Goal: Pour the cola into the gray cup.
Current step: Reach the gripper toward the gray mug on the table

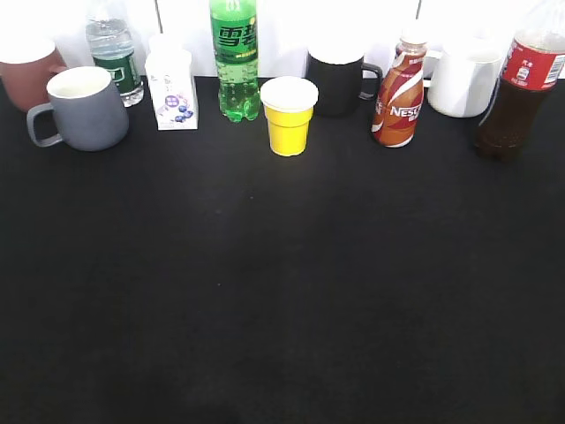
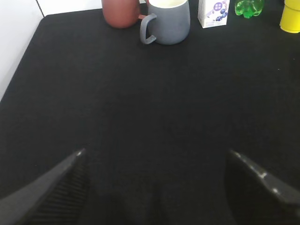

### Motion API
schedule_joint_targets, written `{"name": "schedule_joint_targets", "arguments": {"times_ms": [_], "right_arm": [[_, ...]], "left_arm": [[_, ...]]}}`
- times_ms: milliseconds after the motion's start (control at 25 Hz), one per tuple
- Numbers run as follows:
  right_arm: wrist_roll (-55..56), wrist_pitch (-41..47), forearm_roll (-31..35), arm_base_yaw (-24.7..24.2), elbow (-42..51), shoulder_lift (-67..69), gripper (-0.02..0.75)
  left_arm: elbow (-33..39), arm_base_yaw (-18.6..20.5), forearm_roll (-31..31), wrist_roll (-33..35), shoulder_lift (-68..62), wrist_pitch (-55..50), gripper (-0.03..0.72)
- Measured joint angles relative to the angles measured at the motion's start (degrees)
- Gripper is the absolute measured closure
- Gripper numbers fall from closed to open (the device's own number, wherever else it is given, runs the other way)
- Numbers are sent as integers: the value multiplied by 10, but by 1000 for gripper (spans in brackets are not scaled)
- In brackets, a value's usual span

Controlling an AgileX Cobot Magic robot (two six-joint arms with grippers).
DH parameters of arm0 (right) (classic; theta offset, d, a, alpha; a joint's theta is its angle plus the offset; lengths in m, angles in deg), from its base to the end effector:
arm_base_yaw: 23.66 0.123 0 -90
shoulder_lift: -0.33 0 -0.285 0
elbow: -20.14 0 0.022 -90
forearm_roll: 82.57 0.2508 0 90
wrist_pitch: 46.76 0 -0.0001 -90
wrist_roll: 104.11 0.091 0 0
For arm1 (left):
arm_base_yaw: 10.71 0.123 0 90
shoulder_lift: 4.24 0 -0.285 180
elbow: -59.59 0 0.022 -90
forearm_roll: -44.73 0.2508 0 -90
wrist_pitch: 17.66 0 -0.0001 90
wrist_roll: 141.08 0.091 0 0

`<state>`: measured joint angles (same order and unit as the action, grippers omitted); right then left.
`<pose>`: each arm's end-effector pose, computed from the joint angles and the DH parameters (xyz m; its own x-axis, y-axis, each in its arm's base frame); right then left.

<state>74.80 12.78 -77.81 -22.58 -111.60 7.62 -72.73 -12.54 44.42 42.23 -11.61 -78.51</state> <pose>-0.0062 0.0064 0.2807 -0.4244 0.0151 -0.9053 -0.0738 0.9960 0.0512 -0.0079 -0.0002 0.2814 -0.4339 0.0690 -0.8983 0.0602 0.9971 0.0475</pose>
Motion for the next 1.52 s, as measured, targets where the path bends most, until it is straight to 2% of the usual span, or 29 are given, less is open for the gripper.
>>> {"name": "schedule_joint_targets", "arguments": {"times_ms": [160, 280, 320, 440, 520, 600, 680, 800, 920, 1040, 1240, 1320, 1440, 1520], "right_arm": [[0, 0, 0, 0, 0, 0, 153], [0, 0, 0, 0, 0, 0, 153], [0, 0, 0, 0, 0, 0, 153], [0, 0, 0, 0, 0, 0, 153], [0, 0, 0, 0, 0, 0, 153], [0, 0, 0, 0, 0, 0, 153], [0, 0, 0, 0, 0, 0, 153], [0, 0, 0, 0, 0, 0, 153], [0, 0, 0, 0, 0, 0, 153], [0, 0, 0, 0, 0, 0, 153], [0, 0, 0, 0, 0, 0, 153], [0, 0, 0, 0, 0, 0, 153], [0, 0, 0, 0, 0, 0, 153], [0, 0, 0, 0, 0, 0, 153]], "left_arm": [[0, 0, 0, 0, 0, 0, 6], [-1, 0, -1, 0, 0, 4, 124], [-10, 0, -2, 0, 0, 29, 137], [-3, 0, 3, 0, -57, 257, 148], [35, 0, 6, 0, -149, 433, 150], [100, 0, 7, 0, -272, 645, 150], [137, 0, 7, 0, -425, 814, 150], [139, 0, 3, 0, -692, 1030, 155], [108, 0, -32, 0, -897, 1148, 240], [15, 0, -42, 0, -1027, 1168, 258], [-98, 0, -42, 0, -1128, 1169, 260], [-139, 0, -45, 0, -1155, 1162, 291], [-201, 1, -45, 0, -1194, 1147, 447], [-214, 1, -45, 2, -1206, 1143, 603]]}}
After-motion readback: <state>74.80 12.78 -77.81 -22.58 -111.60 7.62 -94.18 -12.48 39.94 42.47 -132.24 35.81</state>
